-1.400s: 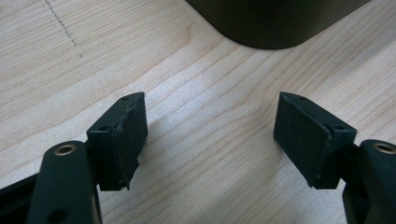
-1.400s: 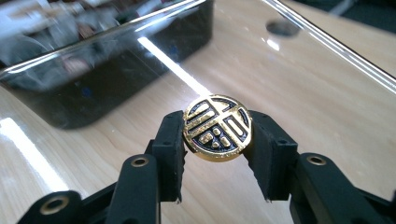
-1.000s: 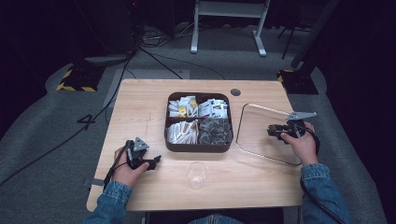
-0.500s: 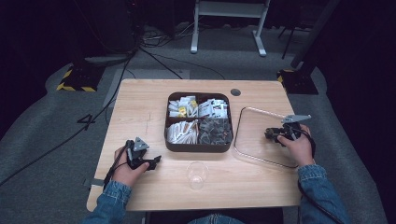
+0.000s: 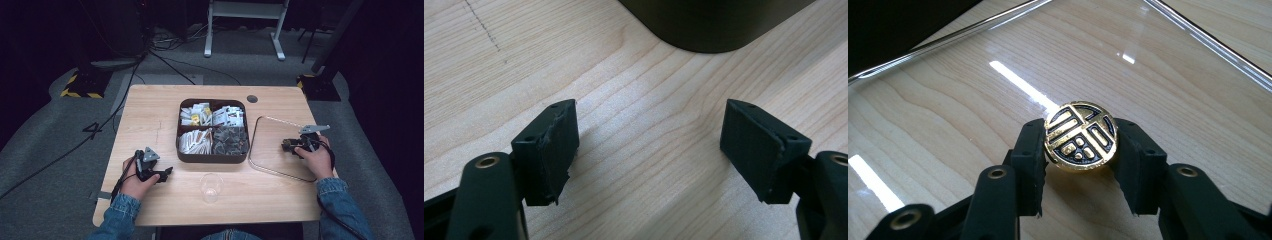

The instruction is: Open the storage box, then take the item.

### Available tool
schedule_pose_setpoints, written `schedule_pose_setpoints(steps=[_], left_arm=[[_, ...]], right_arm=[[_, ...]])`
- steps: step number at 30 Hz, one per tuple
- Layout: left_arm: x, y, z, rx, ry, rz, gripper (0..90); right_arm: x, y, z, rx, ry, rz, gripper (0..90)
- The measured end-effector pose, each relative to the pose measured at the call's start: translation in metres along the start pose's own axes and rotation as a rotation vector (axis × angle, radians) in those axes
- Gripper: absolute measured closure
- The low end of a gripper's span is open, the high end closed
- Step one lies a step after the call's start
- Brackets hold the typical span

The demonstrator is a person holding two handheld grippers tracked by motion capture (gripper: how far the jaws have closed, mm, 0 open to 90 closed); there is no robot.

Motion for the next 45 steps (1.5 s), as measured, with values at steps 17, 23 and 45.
schedule_pose_setpoints(steps=[17,23,45], left_arm=[[0.0,-0.001,-0.001,0.002,0.006,-0.005,23.7],[0.002,-0.002,0.002,0.006,0.009,-0.013,20.9],[0.005,-0.002,0.004,0.006,0.013,-0.02,19.6]], right_arm=[[-0.005,0.003,0.01,0.038,-0.052,-0.008,39.8],[-0.02,0.007,0.02,0.06,-0.112,-0.013,40.2],[-0.048,0.069,0.077,0.013,-0.227,0.118,48.4]])
Point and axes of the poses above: each handheld gripper's, and its own axes: x roughly forward along the jaws, z roughly out of its top, y roughly to its left, the point moved 7 cm from there along x, roughly forward along the jaws, and after that the axes turned 1 degree about -z, right-handed, at the moved point
